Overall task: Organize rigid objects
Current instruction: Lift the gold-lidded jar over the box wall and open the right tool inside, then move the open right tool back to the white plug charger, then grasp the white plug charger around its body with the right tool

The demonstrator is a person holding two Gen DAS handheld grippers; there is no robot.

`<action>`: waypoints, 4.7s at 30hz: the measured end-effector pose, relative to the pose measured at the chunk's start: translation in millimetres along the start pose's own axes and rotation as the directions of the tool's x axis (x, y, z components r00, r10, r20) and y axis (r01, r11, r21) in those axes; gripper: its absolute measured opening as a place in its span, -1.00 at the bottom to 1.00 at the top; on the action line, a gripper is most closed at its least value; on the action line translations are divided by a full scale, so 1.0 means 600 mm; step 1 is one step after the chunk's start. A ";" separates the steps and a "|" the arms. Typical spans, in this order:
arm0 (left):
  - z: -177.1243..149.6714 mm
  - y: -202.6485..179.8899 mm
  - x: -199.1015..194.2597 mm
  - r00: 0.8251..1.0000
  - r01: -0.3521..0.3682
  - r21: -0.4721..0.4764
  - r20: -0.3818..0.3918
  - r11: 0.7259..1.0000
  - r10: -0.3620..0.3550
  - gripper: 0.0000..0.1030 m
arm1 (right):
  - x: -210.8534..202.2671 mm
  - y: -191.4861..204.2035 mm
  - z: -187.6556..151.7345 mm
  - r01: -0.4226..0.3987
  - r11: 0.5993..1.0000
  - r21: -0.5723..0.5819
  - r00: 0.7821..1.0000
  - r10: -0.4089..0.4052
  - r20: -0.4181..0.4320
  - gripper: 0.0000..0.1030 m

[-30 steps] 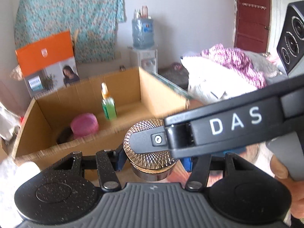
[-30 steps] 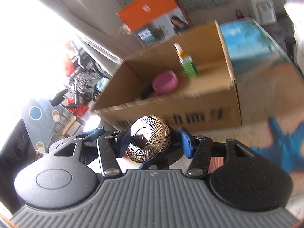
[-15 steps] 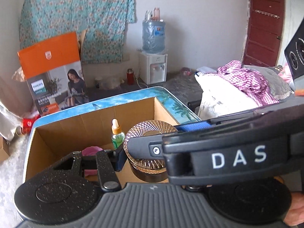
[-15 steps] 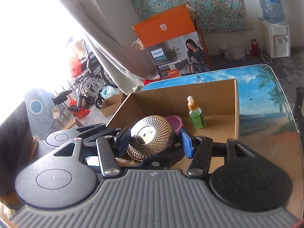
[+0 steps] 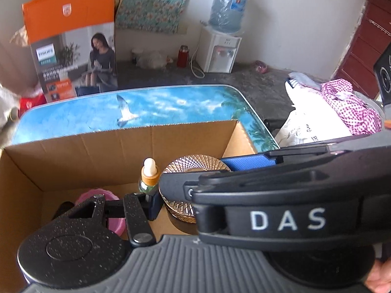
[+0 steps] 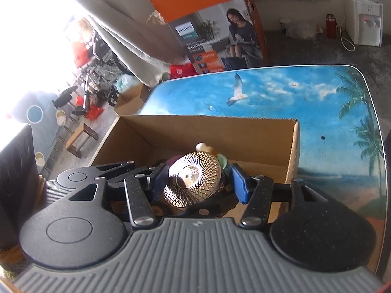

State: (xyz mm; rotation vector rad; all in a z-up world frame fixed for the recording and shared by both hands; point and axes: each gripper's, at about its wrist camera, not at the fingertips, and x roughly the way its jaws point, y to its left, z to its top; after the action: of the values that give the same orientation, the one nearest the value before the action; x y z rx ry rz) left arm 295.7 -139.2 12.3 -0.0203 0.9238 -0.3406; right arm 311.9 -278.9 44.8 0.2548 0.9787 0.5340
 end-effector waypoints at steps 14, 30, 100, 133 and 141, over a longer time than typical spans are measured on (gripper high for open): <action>0.022 0.002 0.063 0.997 0.044 -0.106 -0.065 0.993 -0.051 0.15 | 0.045 -0.031 0.027 0.079 0.995 -0.067 0.997 -0.080 0.000 -0.02; 0.018 -0.025 0.006 0.998 0.060 -0.053 0.020 0.997 -0.059 0.44 | -0.030 -0.052 0.000 -0.003 0.999 0.047 0.987 -0.004 0.160 0.03; -0.422 0.108 -0.190 0.971 -0.125 0.087 0.218 0.988 0.104 0.89 | 0.006 0.222 -0.352 -0.134 0.986 -0.096 0.983 0.144 0.113 0.83; -0.405 0.040 -0.127 0.985 0.080 0.182 0.135 0.980 -0.105 0.47 | 0.044 0.120 -0.384 -0.207 0.953 0.223 0.978 0.200 0.056 -0.24; -0.399 -0.002 -0.116 0.978 0.151 0.258 0.100 0.954 -0.182 0.44 | 0.006 0.080 -0.420 -0.184 0.935 0.304 0.982 0.159 0.106 -0.21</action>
State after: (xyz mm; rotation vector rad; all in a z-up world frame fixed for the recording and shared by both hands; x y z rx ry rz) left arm 69.0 -89.2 -78.2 0.1113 0.7533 -0.6053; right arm 87.1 -244.0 -73.2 0.6465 0.9665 0.5220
